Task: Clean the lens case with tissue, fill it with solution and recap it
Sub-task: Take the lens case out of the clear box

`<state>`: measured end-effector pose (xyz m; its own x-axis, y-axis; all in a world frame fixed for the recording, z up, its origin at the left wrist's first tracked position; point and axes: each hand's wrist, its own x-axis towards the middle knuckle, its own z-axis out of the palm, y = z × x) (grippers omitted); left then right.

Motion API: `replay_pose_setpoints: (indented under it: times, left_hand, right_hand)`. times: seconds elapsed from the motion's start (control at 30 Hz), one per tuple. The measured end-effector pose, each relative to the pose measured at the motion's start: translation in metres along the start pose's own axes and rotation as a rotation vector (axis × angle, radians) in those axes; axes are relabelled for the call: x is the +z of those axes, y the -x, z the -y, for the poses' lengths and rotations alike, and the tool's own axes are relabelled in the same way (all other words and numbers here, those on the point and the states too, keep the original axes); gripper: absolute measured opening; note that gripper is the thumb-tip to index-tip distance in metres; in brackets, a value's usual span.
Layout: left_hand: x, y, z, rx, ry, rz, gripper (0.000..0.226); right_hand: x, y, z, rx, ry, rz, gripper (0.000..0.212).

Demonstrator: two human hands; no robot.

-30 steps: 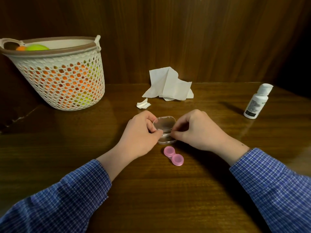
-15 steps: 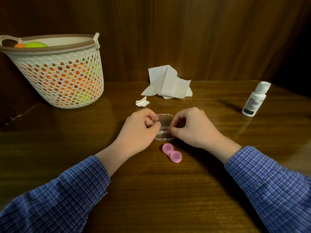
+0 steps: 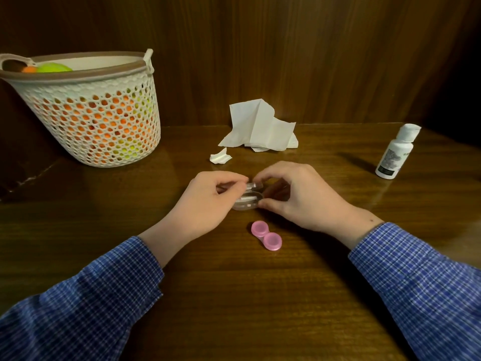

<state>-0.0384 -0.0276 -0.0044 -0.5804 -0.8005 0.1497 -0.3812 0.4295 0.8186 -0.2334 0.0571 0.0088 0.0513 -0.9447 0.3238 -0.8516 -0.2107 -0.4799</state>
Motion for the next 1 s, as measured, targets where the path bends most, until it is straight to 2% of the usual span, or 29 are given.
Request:
replay_pose_setpoints:
  times: [0.17, 0.5, 0.6, 0.67, 0.77, 0.87, 0.93, 1.0]
  left_hand:
    - [-0.004, 0.0, 0.004, 0.052, -0.12, 0.035, 0.027]
    - [-0.004, -0.001, 0.005, 0.057, -0.211, -0.038, 0.022]
    - [-0.006, -0.003, 0.006, 0.033, -0.282, -0.107, 0.022]
    - [-0.01, -0.006, 0.009, 0.001, -0.319, -0.165, 0.022]
    - [-0.015, -0.009, 0.012, -0.026, -0.332, -0.235, 0.019]
    - [-0.015, -0.006, 0.007, 0.058, -0.358, -0.283, 0.015]
    - [-0.014, 0.0, 0.001, 0.168, -0.325, -0.305, 0.014]
    - [-0.011, 0.01, -0.005, 0.285, -0.26, -0.215, 0.015]
  right_hand:
    - [0.002, 0.001, -0.003, -0.048, 0.039, 0.029, 0.02]
    - [0.005, -0.002, -0.005, -0.057, 0.031, 0.071, 0.027]
    - [0.005, 0.001, -0.006, -0.012, 0.017, -0.007, 0.029]
    - [0.003, 0.003, -0.004, 0.049, -0.019, -0.063, 0.022]
    - [-0.003, 0.011, 0.002, 0.103, -0.129, -0.053, 0.004]
    - [-0.007, 0.024, 0.008, 0.122, -0.164, 0.022, 0.022]
    - [-0.011, 0.033, 0.01, 0.156, -0.1, 0.108, 0.039]
    - [-0.015, 0.039, 0.013, 0.185, -0.034, 0.178, 0.053]
